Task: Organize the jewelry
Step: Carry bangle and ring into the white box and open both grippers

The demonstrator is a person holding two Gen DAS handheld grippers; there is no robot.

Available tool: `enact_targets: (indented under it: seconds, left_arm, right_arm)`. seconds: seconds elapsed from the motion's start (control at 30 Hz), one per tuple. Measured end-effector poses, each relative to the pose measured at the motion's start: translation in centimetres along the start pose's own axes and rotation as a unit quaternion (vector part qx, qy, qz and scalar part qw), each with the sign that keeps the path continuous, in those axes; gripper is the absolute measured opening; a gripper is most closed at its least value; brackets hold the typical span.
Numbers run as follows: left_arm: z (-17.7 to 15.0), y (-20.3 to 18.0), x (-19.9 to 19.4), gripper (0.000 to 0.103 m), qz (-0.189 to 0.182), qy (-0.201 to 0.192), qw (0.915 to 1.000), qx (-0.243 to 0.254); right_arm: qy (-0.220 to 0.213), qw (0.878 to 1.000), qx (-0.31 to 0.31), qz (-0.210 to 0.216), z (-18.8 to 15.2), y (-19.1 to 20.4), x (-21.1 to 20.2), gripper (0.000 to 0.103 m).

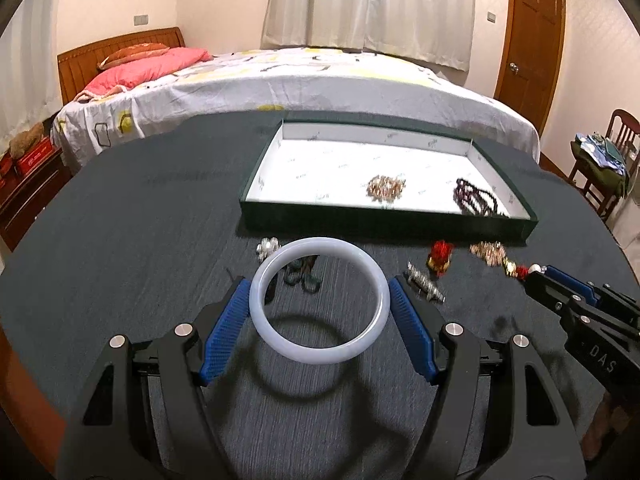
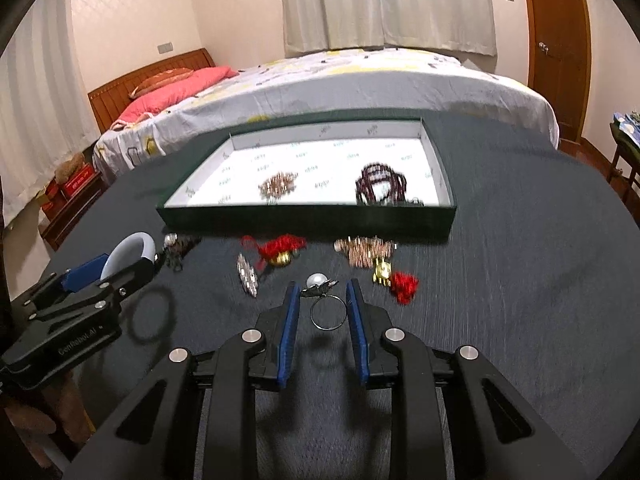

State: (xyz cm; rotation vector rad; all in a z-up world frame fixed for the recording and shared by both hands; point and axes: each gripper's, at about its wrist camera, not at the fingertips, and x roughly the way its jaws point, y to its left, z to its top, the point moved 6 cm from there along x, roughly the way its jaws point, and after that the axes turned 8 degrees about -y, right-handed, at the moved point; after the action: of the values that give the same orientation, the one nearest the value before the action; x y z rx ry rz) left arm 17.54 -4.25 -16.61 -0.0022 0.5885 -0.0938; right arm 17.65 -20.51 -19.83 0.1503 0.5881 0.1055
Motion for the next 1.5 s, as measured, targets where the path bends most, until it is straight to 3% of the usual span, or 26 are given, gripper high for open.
enact_targets:
  seconds: [0.33, 0.67, 1.03, 1.5]
  left_arm:
    - [5.4, -1.0, 2.2, 0.069, -0.008, -0.04, 0.9991, 0.008]
    - [9.3, -1.1, 8.1, 0.069, -0.002, -0.048, 0.9987, 0.018]
    - [7.4, 0.1, 14.8, 0.069, -0.002, 0.021, 0.9996, 0.018]
    - [5.9, 0.2, 17.2, 0.069, -0.011, 0.071, 0.997, 0.029]
  right_arm:
    - [-0.037, 0.999, -0.01, 0.012, 5.0, 0.9, 1.8, 0.025]
    - [-0.047, 0.999, -0.011, 0.011, 8.9, 1.2, 6.9, 0.025]
    - [0.011, 1.0, -0.003, 0.004, 7.5, 1.0, 13.6, 0.025]
    - [0.061, 0.998, -0.005, -0.006, 5.6, 0.8, 15.9, 0.025]
